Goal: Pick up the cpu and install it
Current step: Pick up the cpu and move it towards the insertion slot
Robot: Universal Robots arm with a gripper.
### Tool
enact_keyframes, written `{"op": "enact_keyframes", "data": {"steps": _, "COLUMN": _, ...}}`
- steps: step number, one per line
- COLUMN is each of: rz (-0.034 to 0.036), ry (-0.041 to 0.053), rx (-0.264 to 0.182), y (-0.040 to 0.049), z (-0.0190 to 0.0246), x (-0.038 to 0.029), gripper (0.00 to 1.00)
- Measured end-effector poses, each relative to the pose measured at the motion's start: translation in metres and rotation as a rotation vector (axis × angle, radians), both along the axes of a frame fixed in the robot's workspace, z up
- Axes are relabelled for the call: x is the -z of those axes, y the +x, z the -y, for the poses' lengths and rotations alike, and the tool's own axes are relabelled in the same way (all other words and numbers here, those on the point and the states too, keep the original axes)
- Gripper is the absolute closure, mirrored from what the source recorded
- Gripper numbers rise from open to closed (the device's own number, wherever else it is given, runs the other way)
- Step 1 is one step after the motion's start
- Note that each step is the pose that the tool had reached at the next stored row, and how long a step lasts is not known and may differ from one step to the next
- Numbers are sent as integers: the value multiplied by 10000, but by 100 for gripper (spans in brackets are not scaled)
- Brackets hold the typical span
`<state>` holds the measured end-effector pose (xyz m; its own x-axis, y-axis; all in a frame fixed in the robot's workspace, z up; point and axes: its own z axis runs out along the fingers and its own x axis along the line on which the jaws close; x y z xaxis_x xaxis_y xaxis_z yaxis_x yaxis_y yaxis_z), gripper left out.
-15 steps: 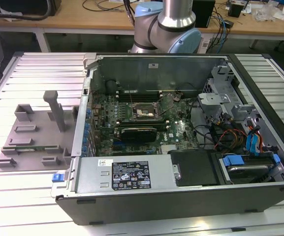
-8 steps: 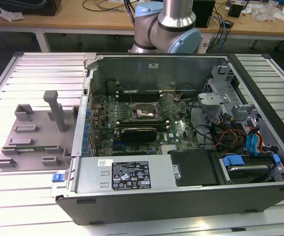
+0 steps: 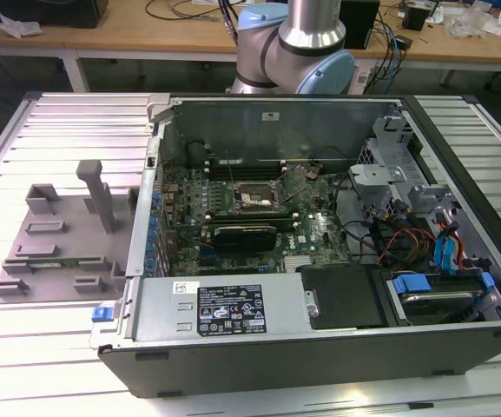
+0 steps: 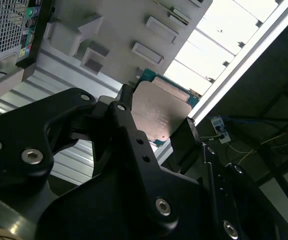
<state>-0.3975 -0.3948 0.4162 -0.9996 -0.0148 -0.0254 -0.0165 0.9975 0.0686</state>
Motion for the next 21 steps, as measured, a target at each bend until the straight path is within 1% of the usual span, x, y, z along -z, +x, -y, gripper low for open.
{"op": "enact_keyframes", "data": {"steps": 4, "rz": -3, "ry": -2, "rx": 0, "y": 1, "z": 0, "x": -5, "gripper": 45}}
{"op": "enact_keyframes", "data": {"steps": 8, "rz": -1, "ry": -1, "rx": 0, "y": 31, "z": 0, "x": -5, "gripper": 45}}
{"op": "enact_keyframes", "data": {"steps": 16, "rz": -2, "ry": -2, "rx": 0, "y": 139, "z": 0, "x": -5, "gripper": 45}}
{"op": "enact_keyframes", "data": {"steps": 19, "rz": -2, "ry": 0, "rx": 0, "y": 203, "z": 0, "x": -4, "gripper": 45}}
{"op": "enact_keyframes", "data": {"steps": 21, "rz": -2, "ry": -1, "rx": 0, "y": 221, "z": 0, "x": -5, "gripper": 45}}
